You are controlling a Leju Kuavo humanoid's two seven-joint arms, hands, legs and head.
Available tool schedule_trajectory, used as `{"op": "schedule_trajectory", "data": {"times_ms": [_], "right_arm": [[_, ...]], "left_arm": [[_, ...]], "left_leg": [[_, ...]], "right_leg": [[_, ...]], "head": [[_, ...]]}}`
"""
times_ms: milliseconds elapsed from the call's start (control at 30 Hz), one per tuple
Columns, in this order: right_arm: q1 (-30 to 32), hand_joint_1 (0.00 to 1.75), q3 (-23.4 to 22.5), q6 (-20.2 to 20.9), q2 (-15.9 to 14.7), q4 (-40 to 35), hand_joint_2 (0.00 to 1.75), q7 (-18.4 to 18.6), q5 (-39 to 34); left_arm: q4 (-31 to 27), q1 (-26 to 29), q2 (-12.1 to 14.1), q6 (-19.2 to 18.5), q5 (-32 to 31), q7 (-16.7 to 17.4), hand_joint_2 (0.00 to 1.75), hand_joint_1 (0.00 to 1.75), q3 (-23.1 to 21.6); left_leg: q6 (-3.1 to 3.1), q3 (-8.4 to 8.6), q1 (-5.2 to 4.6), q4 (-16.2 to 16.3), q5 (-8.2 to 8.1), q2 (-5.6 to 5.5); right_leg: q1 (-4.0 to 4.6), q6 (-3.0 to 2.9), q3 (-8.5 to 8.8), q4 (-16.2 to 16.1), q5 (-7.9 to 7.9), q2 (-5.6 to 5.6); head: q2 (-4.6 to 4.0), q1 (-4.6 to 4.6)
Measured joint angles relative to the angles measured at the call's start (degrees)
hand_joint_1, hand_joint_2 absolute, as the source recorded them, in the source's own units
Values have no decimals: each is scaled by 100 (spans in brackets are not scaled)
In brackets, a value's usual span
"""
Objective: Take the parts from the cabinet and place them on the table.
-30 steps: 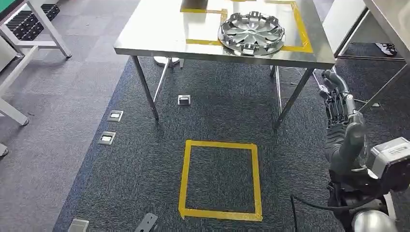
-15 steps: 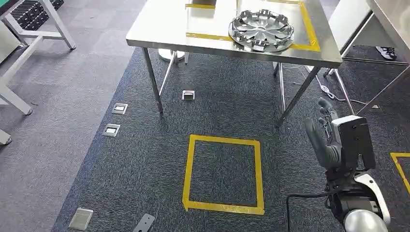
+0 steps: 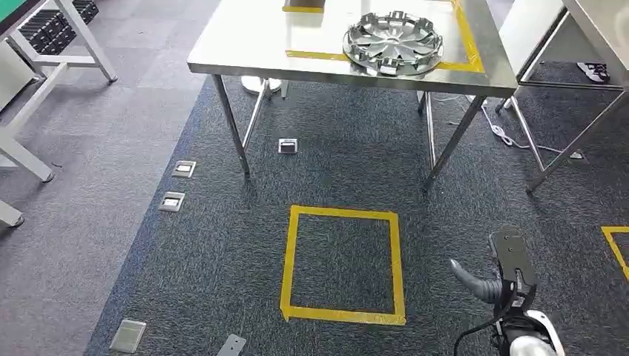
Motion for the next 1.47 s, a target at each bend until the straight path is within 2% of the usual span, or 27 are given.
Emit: {"op": "schedule_trajectory", "data": {"times_ms": [67, 100, 167, 233, 267, 333, 400, 467, 533, 567, 700, 733, 800, 867, 900, 967, 1033, 1100, 1133, 1167, 1200, 1233, 1267, 1300, 1400, 1433, 1467], "right_arm": [[-5, 0, 9, 0, -2, 162, 175, 15, -20], [-9, 0, 26, 9, -2, 251, 175, 130, -35], [36, 0, 70, 92, 0, 525, 175, 278, -145], [116, 0, 170, 304, 22, 980, 175, 14, -567], [174, 0, 203, 405, 59, 1255, 175, -184, -843], [315, 0, 229, 550, 225, 1937, 175, -474, -1139], [530, 0, 229, 649, 336, 2388, 175, -564, -1124], [622, 0, 221, 726, 435, 2724, 175, -623, -1060], [698, 0, 144, 824, 538, 3136, 175, -699, -931], [735, 0, 116, 866, 566, 3259, 175, -728, -881], [884, 0, -59, 1054, 743, 3711, 175, -846, -640], [905, 0, -118, 1097, 797, 3796, 175, -878, -577], [904, 0, -238, 1189, 903, 3938, 175, -942, -459], [914, 0, -365, 1283, 1023, 4056, 175, -990, -347], [911, 0, -437, 1335, 1086, 4102, 175, -1025, -282], [900, 0, -564, 1403, 1180, 4153, 175, -1073, -192], [871, 0, -728, 1486, 1283, 4190, 175, -1128, -70], [853, 0, -894, 1591, 1379, 4222, 175, -1193, 55], [856, 0, -975, 1637, 1416, 4242, 175, -1219, 113], [862, 0, -1043, 1674, 1440, 4275, 175, -1248, 160], [888, 0, -1140, 1722, 1486, 4320, 175, -1277, 229], [913, 0, -1224, 1768, 1512, 4366, 175, -1298, 284], [947, 0, -1322, 1812, 1552, 4421, 175, -1329, 345], [978, 0, -1405, 1854, 1591, 4465, 175, -1349, 394], [1063, 0, -1607, 1978, 1685, 4566, 175, -1423, 547], [1094, 0, -1679, 2013, 1705, 4601, 0, -1451, 604], [1134, 0, -1751, 2065, 1740, 4633, 0, -1477, 662]], "left_arm": [[0, -22, -7, -7, 4, 0, 175, 0, -13], [0, -40, -9, -11, 11, 2, 175, 0, -33], [0, -25, -9, -20, 44, 33, 175, 0, -85], [0, -24, -11, -26, 72, 113, 175, 0, -114], [0, -32, -13, -24, 85, 160, 175, 0, -120], [0, -25, -24, -63, 42, 219, 175, 0, -83], [-2, -5, -22, -144, -104, 234, 175, 0, -11], [-18, -2, -24, -221, -254, 234, 175, 0, 90], [-85, -35, -37, -334, -480, 223, 175, 0, 247], [-105, -45, -42, -381, -575, 212, 175, 0, 320], [-138, 22, -46, -588, -986, 181, 175, 0, 680], [-142, 49, -39, -636, -1095, 177, 175, 0, 795], [-142, 127, -26, -739, -1298, 164, 175, 0, 1007], [-138, 250, 4, -837, -1495, 149, 175, 0, 1246], [-131, 326, 15, -889, -1604, 142, 175, 0, 1379], [-105, 462, 42, -977, -1764, 133, 175, 0, 1592], [-61, 590, 68, -1073, -1972, 118, 175, 0, 1845], [-24, 689, 90, -1178, -2186, 105, 175, 0, 2123], [-11, 733, 90, -1237, -2295, 92, 175, 0, 2259], [-7, 787, 90, -1277, -2378, 79, 175, 0, 2372], [4, 845, 103, -1335, -2493, 74, 175, 0, 2535], [9, 887, 105, -1386, -2596, 68, 0, 0, 2675], [11, 915, 105, -1442, -2708, 59, 0, 0, 2834], [11, 925, 105, -1490, -2799, 50, 175, 0, 2967], [11, 950, 103, -1633, -3073, 22, 175, 0, 3307], [11, 962, 103, -1681, -3167, 15, 175, 0, 3421], [11, 979, 105, -1720, -3263, 9, 175, 0, 3534]], "left_leg": [[26, 188, -30, -426, 8, -6], [107, 258, -31, -488, -57, -8], [174, 211, -53, -461, -22, -27], [275, 208, 1, -526, 46, -27], [310, 190, 0, -529, 68, -26], [338, 157, -12, -527, 87, -26], [351, 132, -38, -524, 99, -30], [341, 117, -57, -513, 108, -19], [327, 123, -66, -510, 113, -9], [295, 108, -92, -499, 116, -11], [143, 96, -73, -513, 159, -6], [108, 59, -63, -451, 81, -5], [59, -112, -58, 45, -334, -4], [28, -410, -54, 934, -761, -4], [21, -462, -54, 1146, -814, -5], [32, -262, -54, 846, -571, -5], [79, 267, -55, -125, -109, -5], [139, 444, -77, -562, -166, -6], [175, 427, -86, -514, -161, -12], [171, 417, -76, -550, -165, -13], [180, 421, -83, -551, -158, -18], [183, 421, -89, -551, -159, -18], [200, 419, -91, -551, -150, -18], [204, 419, -96, -551, -147, -18], [221, 421, -98, -551, -155, -5], [223, 423, -100, -550, -157, -3], [227, 426, -103, -550, -159, -3]], "right_leg": [[29, 76, -35, 95, -40, 15], [21, 106, -86, 118, -27, 19], [8, 180, -95, 84, 26, 3], [12, 224, -116, 103, -4, 6], [3, 250, -199, 315, -218, 11], [-18, 288, -581, 1224, -714, 14], [-27, 298, -794, 1749, -861, 14], [-27, 276, -580, 1389, -596, 13], [-18, 210, 29, 330, -159, 9], [1, 179, 161, 86, -242, 10], [40, 71, 120, 52, -169, 29], [-12, 22, 131, 4, -124, 11], [2, -24, 120, 0, -106, 11], [17, -38, 112, 4, -99, 9], [22, -44, 105, 9, -95, 9], [26, -45, 87, 37, -94, 10], [29, -27, 88, 74, -106, 17], [74, 27, 32, 144, -124, 15], [62, 68, 4, 139, -97, 2], [76, 31, -9, 155, -177, 7], [65, 3, -11, 150, -114, 1], [62, 20, -2, 135, -116, 0], [57, 34, 5, 128, -105, 2], [51, 51, 11, 114, -91, 4], [48, 75, 24, 88, -76, 21], [47, 76, 26, 83, -76, 24], [46, 77, 26, 81, -75, 23]], "head": [[0, -31], [0, -31], [0, -20], [0, -7], [0, 40], [0, 74], [0, 96], [0, 101], [0, 103], [0, 112], [0, 105], [0, 101], [0, 59], [0, 39], [0, 39], [0, 22], [0, 11], [0, -4], [0, 2], [0, 2], [0, 9], [0, 9], [0, 11], [0, 13], [0, 13], [0, 13], [0, 13]]}}
